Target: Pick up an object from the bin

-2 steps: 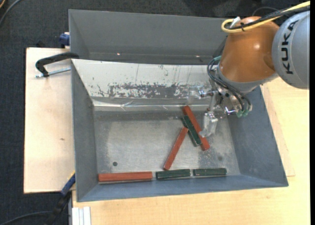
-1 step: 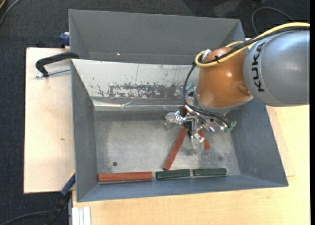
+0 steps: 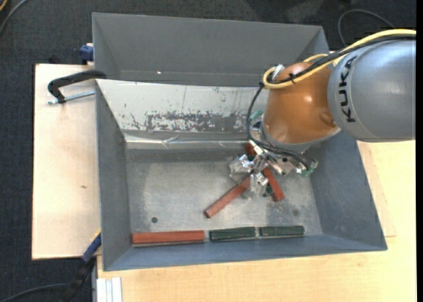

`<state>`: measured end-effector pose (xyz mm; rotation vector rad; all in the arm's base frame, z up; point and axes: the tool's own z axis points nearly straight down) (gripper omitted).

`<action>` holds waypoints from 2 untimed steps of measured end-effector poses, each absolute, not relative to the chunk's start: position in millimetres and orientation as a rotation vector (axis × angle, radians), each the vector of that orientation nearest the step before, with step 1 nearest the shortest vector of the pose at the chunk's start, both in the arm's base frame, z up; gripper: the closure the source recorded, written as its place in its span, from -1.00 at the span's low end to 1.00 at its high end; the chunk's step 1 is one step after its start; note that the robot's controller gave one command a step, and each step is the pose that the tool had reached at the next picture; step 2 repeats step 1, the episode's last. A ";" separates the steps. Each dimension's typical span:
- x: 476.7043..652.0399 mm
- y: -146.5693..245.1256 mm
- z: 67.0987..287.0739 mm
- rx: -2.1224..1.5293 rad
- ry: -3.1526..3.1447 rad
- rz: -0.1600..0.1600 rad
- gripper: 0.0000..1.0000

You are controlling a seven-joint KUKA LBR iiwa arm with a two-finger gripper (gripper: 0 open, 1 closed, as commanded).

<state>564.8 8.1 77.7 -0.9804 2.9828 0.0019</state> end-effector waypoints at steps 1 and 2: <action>557.2 -8.4 201.9 -0.896 2.996 -0.006 1.00; 557.2 -8.4 201.9 -0.896 2.996 -0.006 1.00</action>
Offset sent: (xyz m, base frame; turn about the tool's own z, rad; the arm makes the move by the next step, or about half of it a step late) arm -0.0106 -0.0166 0.1182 0.0511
